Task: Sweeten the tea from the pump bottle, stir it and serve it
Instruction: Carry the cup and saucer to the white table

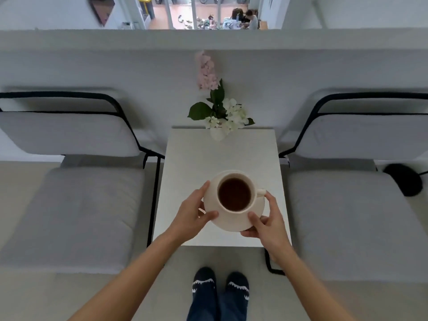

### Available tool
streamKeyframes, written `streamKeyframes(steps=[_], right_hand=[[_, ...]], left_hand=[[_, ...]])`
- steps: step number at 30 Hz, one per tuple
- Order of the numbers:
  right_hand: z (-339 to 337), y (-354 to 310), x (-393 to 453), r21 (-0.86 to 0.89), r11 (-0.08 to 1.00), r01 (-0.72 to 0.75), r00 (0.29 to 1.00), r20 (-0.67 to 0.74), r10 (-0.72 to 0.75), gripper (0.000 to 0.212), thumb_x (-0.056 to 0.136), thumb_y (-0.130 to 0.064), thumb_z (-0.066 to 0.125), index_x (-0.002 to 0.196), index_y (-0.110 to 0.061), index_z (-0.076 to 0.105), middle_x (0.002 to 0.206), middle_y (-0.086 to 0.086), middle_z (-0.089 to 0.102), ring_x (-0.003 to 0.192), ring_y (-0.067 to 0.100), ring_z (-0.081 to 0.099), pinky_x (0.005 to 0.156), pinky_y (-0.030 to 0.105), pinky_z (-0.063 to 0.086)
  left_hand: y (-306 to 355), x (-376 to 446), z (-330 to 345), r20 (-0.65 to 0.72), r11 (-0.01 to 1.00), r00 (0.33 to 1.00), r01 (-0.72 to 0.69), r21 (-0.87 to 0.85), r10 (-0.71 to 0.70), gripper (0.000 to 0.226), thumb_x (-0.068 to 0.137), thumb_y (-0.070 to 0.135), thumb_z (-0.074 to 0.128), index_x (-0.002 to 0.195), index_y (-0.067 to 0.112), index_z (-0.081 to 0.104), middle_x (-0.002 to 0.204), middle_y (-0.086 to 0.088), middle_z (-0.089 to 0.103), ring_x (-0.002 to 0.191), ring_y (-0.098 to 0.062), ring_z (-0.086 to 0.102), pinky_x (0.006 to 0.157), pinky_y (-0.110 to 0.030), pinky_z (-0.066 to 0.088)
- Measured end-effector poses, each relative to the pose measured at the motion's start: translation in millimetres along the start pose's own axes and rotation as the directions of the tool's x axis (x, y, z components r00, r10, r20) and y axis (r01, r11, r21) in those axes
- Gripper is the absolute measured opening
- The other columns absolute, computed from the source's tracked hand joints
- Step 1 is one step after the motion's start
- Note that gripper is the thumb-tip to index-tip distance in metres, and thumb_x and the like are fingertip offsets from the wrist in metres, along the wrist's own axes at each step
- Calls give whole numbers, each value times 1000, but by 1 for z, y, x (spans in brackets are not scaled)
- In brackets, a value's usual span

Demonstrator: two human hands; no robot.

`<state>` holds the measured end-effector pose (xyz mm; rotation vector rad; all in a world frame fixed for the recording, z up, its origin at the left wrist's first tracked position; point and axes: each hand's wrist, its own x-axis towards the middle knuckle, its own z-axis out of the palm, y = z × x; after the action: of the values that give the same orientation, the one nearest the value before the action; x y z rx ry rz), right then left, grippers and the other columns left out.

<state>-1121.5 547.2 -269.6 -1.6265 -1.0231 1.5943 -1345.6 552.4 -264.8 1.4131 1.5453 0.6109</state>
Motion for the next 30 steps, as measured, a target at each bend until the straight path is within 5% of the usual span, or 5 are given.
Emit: streamKeyframes(steps=[4,18,23,30], right_hand=[[6,44,52,-19,999,-45,999,-10,45,66,97,-7,61,146,-39,31,94,20,74,73,30,78,72,50,64],[27,170,184,-69,991,-114,992,42,117,64,97,-4,59,148,-32,31,105,22,68,78,23,74,63,38,65],[32,186,203,-94,988,-126,991,33,130,65,97,-6,59,147,-35,30,109,21,68,87,31,73,60,34,64],[34,199,210,-160,976,-145,989,-1,146,68,96,-3,58,149,-35,28,99,25,71,79,35,75,64,41,65]], left_hand=[[-51,41,23,30,999,999,40,24,-40,83,91,21,72,157,24,23,132,-4,52,100,-19,62,73,-12,52],[-208,134,91,11,985,989,143,92,-145,86,87,18,76,157,16,26,123,-5,50,91,-16,58,68,-5,47],[-230,149,100,8,984,990,140,108,-142,86,87,19,76,156,20,25,119,2,46,87,-8,57,75,-12,44],[-241,157,104,19,981,992,123,152,-127,86,85,17,78,155,17,29,118,4,41,93,-18,57,83,-19,43]])
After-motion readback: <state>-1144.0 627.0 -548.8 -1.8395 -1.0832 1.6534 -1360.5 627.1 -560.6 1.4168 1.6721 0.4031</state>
